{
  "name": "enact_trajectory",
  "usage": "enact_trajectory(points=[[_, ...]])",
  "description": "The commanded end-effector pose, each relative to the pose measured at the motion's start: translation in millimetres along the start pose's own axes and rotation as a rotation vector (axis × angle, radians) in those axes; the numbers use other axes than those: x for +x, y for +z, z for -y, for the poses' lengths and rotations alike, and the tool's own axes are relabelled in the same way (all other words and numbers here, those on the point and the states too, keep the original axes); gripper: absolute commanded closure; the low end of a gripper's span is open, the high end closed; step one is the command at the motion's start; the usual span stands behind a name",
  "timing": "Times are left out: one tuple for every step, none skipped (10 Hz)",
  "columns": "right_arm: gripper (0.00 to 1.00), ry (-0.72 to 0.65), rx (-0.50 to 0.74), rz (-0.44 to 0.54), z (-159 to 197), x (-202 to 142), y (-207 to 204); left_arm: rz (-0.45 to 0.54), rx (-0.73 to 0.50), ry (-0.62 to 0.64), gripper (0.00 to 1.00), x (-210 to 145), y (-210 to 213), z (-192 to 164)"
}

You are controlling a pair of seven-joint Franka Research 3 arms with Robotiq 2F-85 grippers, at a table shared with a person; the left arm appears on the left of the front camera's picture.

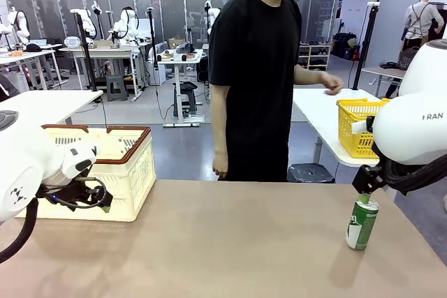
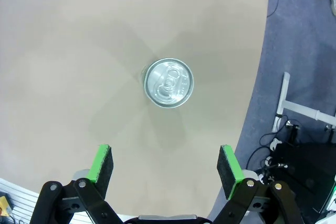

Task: Place the drinks into the Shopping basket.
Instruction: Pick up one drink and place it into the Shopping basket.

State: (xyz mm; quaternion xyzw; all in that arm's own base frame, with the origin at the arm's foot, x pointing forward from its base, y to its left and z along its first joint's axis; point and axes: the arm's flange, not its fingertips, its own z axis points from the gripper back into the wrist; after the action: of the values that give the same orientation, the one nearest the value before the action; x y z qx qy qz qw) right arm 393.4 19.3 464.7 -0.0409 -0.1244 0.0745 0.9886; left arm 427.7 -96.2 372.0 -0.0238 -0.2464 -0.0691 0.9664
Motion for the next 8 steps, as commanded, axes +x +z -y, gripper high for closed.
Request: enact_trajectory(points=[[0.00,0.019,-0.003,-0.002,12.0,11.4,-9.1,0.009,-0.003,0.000,0.00,0.2,-2.0,1.3],[0.00,0.025,-0.003,0.003,17.8,15.1,-15.3,0.009,-0.003,0.000,0.00,0.2,-2.0,1.3],[0.00,0.040,0.019,0.010,21.9,18.9,-21.1,0.009,-0.003,0.000,0.00,0.2,-2.0,1.3],[0.00,0.040,0.047,0.004,24.7,23.4,-28.1,0.009,-0.003,0.000,0.00,0.2,-2.0,1.3],[0.00,0.040,0.055,0.001,27.1,27.9,-34.0,0.009,-0.003,0.000,0.00,0.2,-2.0,1.3],[0.00,0.049,0.062,0.001,28.1,32.6,-41.5,0.009,-0.003,0.000,0.00,0.2,-2.0,1.3],[0.00,0.052,0.076,0.003,27.6,37.6,-47.3,0.009,-0.003,0.000,0.00,0.2,-2.0,1.3],[0.00,0.047,0.092,0.007,25.6,43.2,-53.4,0.009,-0.003,0.000,0.00,0.2,-2.0,1.3]])
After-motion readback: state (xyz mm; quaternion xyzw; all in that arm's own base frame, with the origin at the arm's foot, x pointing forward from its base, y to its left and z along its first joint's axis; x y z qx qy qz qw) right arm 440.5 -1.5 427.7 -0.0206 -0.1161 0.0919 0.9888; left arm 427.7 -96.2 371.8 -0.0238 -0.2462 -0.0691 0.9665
